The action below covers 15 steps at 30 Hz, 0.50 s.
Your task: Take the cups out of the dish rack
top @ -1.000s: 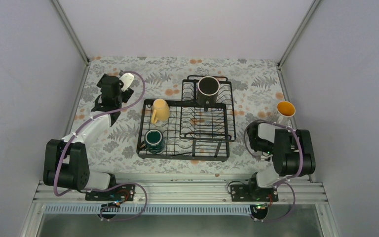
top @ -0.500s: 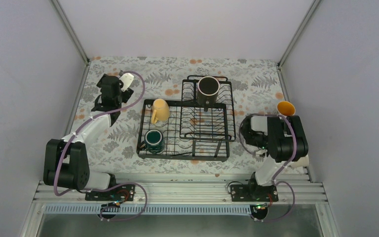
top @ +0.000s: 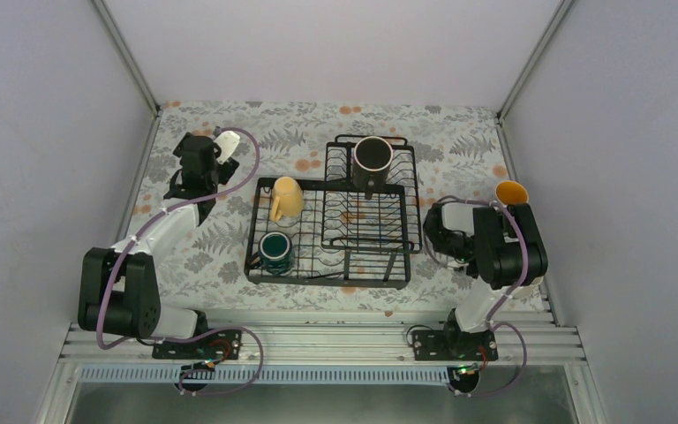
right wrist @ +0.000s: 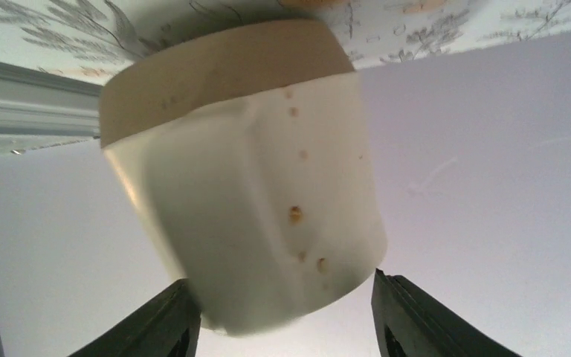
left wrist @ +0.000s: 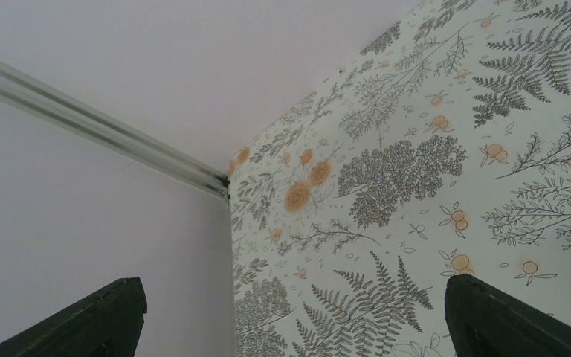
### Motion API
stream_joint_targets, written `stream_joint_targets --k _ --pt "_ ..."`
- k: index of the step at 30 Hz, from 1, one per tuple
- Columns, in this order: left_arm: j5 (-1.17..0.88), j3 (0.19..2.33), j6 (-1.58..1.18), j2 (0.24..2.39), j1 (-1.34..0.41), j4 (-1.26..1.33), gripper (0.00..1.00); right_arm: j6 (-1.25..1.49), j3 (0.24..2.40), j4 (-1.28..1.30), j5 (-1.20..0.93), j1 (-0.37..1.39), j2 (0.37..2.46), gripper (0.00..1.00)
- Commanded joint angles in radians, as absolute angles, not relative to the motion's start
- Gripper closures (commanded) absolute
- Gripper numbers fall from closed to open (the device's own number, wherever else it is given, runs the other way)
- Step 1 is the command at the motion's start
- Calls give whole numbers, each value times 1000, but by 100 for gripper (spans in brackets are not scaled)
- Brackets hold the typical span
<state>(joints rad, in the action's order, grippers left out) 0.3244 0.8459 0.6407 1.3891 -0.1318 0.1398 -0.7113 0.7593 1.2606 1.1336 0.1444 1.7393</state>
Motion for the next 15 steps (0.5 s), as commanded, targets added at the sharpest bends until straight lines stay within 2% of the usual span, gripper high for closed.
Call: stream_joint_targets --k 1,6,7,9,15 --pt "325 864 648 1380 -128 138 0 -694 798 1285 1125 161 1718 39" --pt "325 869 650 1374 -128 132 0 -716 842 1285 1085 176 1705 32" --pt "325 871 651 1374 -129 129 0 -721 849 1285 1070 178 1701 19" --pt "327 873 654 1371 -129 125 0 -744 867 1285 1038 184 1682 2" --pt "334 884 662 1360 -128 111 0 -856 994 1286 846 186 1577 0"
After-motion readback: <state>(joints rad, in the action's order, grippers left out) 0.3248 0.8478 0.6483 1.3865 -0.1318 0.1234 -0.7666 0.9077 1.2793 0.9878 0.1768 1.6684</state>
